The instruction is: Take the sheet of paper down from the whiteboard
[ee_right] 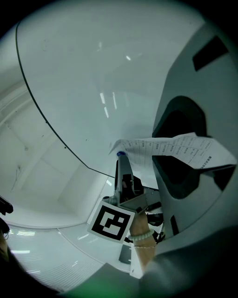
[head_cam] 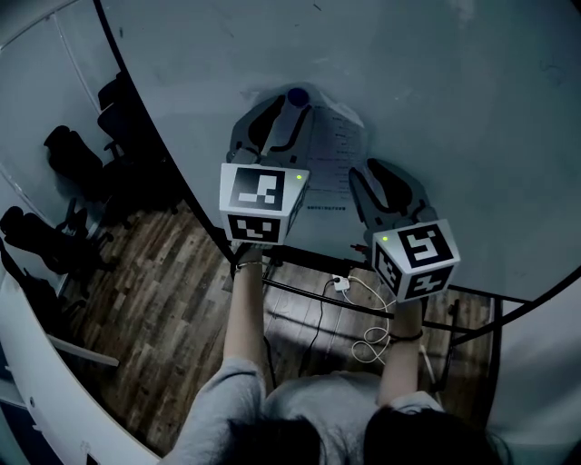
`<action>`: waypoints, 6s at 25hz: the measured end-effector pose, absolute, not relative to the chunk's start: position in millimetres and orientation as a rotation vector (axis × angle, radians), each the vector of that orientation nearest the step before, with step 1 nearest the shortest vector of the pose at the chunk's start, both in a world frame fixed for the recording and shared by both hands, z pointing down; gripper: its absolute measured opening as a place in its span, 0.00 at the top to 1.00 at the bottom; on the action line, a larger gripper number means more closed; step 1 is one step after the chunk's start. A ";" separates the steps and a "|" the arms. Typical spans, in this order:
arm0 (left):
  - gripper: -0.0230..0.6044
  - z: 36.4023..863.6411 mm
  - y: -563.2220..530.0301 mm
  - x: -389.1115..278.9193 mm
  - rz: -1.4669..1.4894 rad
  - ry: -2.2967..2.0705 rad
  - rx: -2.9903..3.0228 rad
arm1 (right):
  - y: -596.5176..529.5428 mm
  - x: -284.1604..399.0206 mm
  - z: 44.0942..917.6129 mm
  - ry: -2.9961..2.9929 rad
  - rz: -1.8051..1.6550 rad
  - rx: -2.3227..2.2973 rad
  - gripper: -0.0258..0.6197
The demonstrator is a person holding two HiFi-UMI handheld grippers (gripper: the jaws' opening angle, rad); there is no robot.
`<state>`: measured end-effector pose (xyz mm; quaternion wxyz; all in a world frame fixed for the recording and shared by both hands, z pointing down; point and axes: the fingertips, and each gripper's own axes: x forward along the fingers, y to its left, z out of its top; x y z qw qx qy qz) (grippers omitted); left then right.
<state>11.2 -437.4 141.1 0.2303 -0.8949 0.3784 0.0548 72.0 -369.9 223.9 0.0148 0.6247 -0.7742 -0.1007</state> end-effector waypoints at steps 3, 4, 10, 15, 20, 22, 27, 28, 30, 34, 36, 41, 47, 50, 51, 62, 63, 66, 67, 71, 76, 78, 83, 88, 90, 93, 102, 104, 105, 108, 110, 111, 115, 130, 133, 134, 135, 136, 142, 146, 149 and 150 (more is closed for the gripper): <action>0.75 139.2 -438.7 13.2 0.146 1.045 -2.458 | -370.7 71.8 223.1 -2.401 -0.316 1.936 0.81; 0.75 138.2 -439.0 13.8 0.147 1.044 -2.457 | -371.2 71.7 223.0 -2.400 -0.318 1.933 0.81; 0.75 135.5 -442.4 19.4 0.137 1.044 -2.448 | -373.9 71.4 222.9 -2.397 -0.323 1.919 0.81; 0.75 136.3 -445.0 20.6 0.120 1.050 -2.452 | -376.2 71.5 223.2 -2.382 -0.328 1.917 0.81; 0.76 137.4 -448.1 17.3 0.126 1.064 -2.447 | -380.9 72.3 229.6 -2.359 -0.307 1.913 0.82; 0.76 137.4 -448.5 17.9 0.116 1.065 -2.437 | -383.1 73.2 231.6 -2.347 -0.297 1.913 0.87; 0.76 137.0 -448.3 17.4 0.143 1.066 -2.453 | -386.9 76.5 232.9 -2.316 -0.286 1.940 0.91; 0.76 136.9 -448.3 17.0 0.148 1.066 -2.456 | -387.3 77.7 232.8 -2.307 -0.286 1.949 0.91; 0.76 136.5 -447.8 16.7 0.151 1.067 -2.458 | -387.5 79.8 232.0 -2.299 -0.289 1.963 0.91; 0.76 137.0 -448.4 17.3 0.158 1.068 -2.462 | -390.0 81.8 234.3 -2.294 -0.275 1.961 0.92; 0.76 138.1 -448.9 17.2 0.154 1.072 -2.464 | -390.3 81.9 236.8 -2.296 -0.261 1.953 0.96; 0.76 137.7 -448.9 16.1 0.159 1.080 -2.466 | -388.2 78.5 239.9 -2.348 -0.244 1.916 0.96; 0.76 137.4 -447.6 17.7 0.152 1.089 -2.460 | -388.3 70.0 248.6 -2.398 -0.206 1.856 0.96; 0.76 136.9 -446.5 19.3 0.147 1.090 -2.457 | -389.0 67.3 256.3 -2.417 -0.174 1.832 0.96; 0.76 137.2 -446.6 19.4 0.144 1.091 -2.455 | -388.9 66.2 257.8 -2.427 -0.166 1.825 0.96; 0.76 136.9 -445.1 21.0 0.140 1.111 -2.445 | -387.3 58.9 271.5 -2.494 -0.092 1.761 0.96; 0.76 137.2 -445.3 21.0 0.138 1.115 -2.445 | -387.1 58.7 272.0 -2.498 -0.090 1.758 0.96; 0.76 137.8 -445.5 22.0 0.131 1.125 -2.442 | -386.1 58.8 274.6 -2.510 -0.074 1.750 0.96; 0.76 138.4 -445.6 22.3 0.128 1.128 -2.442 | -385.5 59.1 275.8 -2.513 -0.066 1.748 0.96; 0.76 139.0 -444.5 23.4 0.130 1.132 -2.444 | -383.1 59.4 278.3 -2.528 -0.050 1.741 0.96; 0.76 138.9 -443.5 24.4 0.128 1.139 -2.447 | -381.5 60.0 284.3 -2.530 -0.017 1.733 0.96; 0.76 139.2 -443.6 24.6 0.126 1.148 -2.448 | -380.6 61.1 288.2 -2.532 0.001 1.731 0.96; 0.76 139.3 -443.5 24.7 0.130 1.163 -2.453 | -379.0 66.0 302.4 -2.504 0.056 1.726 0.96; 0.76 139.8 -443.6 24.1 0.140 1.175 -2.459 | -376.0 70.5 304.2 -2.524 0.074 1.743 0.96; 0.76 139.9 -444.1 24.3 0.140 1.180 -2.460 | -375.2 72.4 302.9 -2.527 0.071 1.749 0.96; 0.76 140.2 -444.5 25.1 0.148 1.181 -2.469 | -374.6 76.0 303.6 -2.526 0.071 1.760 0.96; 0.76 143.3 -439.2 25.2 0.200 1.150 -2.502 | -373.4 79.7 305.1 -2.534 0.084 1.764 0.96; 0.76 145.4 -437.8 23.5 0.196 1.152 -2.501 | -373.0 80.2 304.8 -2.537 0.084 1.765 0.96; 0.76 146.6 -437.2 21.4 0.196 1.158 -2.498 | -372.9 80.2 304.8 -2.538 0.083 1.765 0.96; 0.76 148.4 -434.9 9.8 0.239 1.197 -2.478 | -373.2 80.2 306.0 -2.539 0.083 1.766 0.96; 0.76 151.0 -432.5 2.5 0.260 1.217 -2.474 | -372.9 80.8 308.5 -2.537 0.089 1.769 0.96; 0.76 153.4 -431.1 0.0 0.258 1.223 -2.476 | -372.3 81.6 310.2 -2.534 0.094 1.773 0.96; 0.79 163.7 -426.4 -10.1 0.252 1.239 -2.496 | -370.4 85.9 315.5 -2.520 0.109 1.793 0.96; 0.95 211.6 -405.3 -49.7 0.203 1.281 -2.638 | -367.9 80.6 327.4 -2.483 0.111 1.814 0.96; 0.95 222.4 -399.9 -57.0 0.204 1.281 -2.686 | -369.2 77.2 330.1 -2.479 0.116 1.804 0.96; 0.95 225.7 -397.6 -59.3 0.204 1.283 -2.696 | -369.4 76.9 330.7 -2.476 0.117 1.804 0.96; 0.95 229.3 -395.4 -61.6 0.204 1.287 -2.706 | -369.5 76.8 331.2 -2.472 0.119 1.805 0.96; 0.95 233.2 -393.4 -64.3 0.204 1.293 -2.716 | -369.4 76.9 331.7 -2.467 0.120 1.808 0.96; 0.95 261.1 -381.9 -77.7 0.194 1.330 -2.774 | -365.8 77.7 334.7 -2.446 0.125 1.827 0.96; 0.95 276.5 -378.2 -82.2 0.168 1.332 -2.803 | -364.1 76.2 337.5 -2.434 0.118 1.840 0.96; 0.95 284.8 -377.4 -85.1 0.146 1.331 -2.812 | -363.5 75.5 340.1 -2.431 0.116 1.854 0.96; 0.95 286.6 -377.3 -86.2 0.141 1.329 -2.815 | -363.1 74.9 340.5 -2.431 0.117 1.860 0.96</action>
